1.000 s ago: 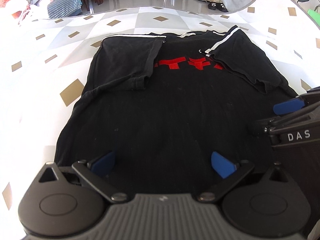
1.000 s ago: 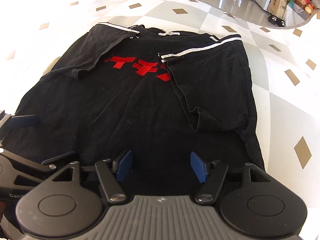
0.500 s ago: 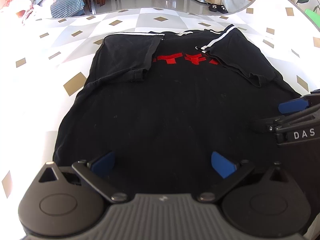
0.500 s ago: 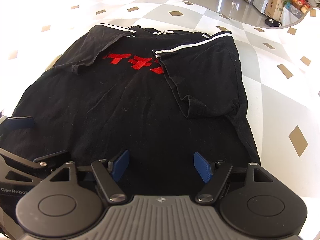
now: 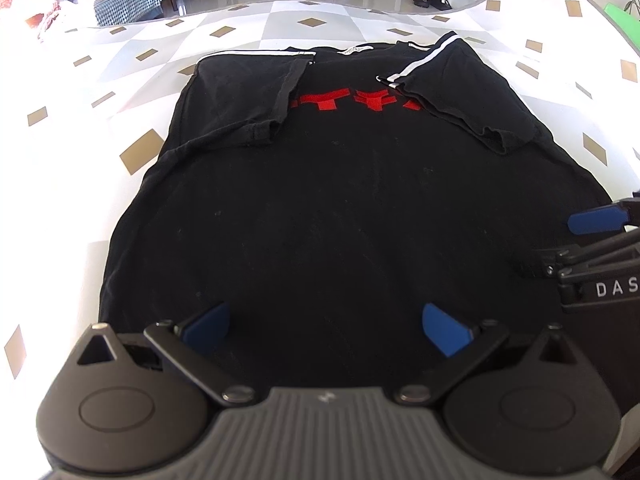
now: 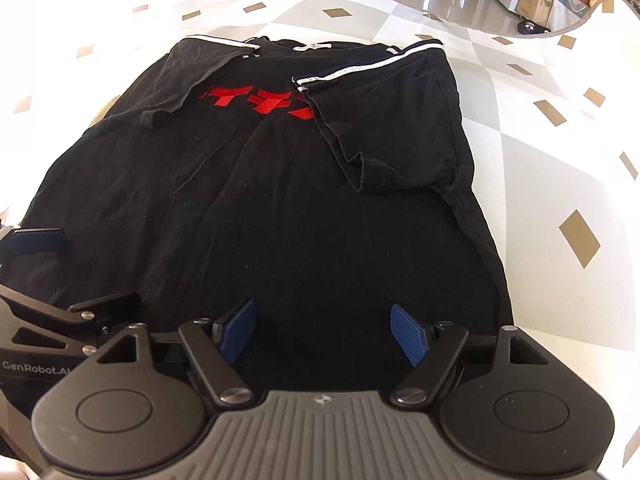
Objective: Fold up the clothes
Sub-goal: 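Open the left tool and press the folded sides flat with both tools, then grasp the folded shirt edge at the collar end with the right tool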
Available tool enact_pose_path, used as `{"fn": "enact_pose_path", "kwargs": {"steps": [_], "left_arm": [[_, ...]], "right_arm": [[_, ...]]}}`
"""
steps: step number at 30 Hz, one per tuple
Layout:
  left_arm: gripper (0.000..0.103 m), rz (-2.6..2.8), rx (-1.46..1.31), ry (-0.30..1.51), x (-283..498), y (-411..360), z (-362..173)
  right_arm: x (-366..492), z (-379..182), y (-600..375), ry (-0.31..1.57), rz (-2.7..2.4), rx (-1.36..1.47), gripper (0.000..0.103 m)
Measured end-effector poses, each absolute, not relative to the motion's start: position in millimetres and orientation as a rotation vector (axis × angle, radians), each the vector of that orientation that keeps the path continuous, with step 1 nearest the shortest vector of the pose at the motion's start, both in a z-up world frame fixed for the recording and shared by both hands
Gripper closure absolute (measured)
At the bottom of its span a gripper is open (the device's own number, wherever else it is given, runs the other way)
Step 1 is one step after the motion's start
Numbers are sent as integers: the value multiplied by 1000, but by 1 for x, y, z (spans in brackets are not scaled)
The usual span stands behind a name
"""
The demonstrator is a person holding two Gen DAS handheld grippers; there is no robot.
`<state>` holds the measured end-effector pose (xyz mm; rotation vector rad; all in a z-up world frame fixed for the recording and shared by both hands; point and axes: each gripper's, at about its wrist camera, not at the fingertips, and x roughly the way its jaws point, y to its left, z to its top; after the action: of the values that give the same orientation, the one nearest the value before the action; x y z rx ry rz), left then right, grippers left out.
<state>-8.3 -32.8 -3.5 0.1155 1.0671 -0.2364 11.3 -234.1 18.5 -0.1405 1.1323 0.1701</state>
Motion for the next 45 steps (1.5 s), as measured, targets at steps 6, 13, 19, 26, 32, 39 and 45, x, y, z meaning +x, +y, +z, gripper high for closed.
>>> {"fn": "enact_pose_path", "kwargs": {"steps": [6,13,19,26,32,39,45], "left_arm": [[0,-239,-7,1116,5,-22,11],[0,-280,108,1071,28,-22,41],[0,-303,157,1075,49,-18,50],[0,-264,81,1101,81,-1,43],[0,-227,69,1117,103,9,33],[0,-211,60,1115,117,13,27],[0,-158,-12,1121,130,25,24]], "right_arm": [[18,39,-246,1114,186,-45,32],[34,56,-263,1073,248,-9,33],[61,50,-277,1088,205,42,33],[87,48,-284,1068,203,91,33],[108,42,-295,1068,172,133,33],[132,38,-324,1044,111,263,33],[142,30,-337,1048,68,302,33]]}}
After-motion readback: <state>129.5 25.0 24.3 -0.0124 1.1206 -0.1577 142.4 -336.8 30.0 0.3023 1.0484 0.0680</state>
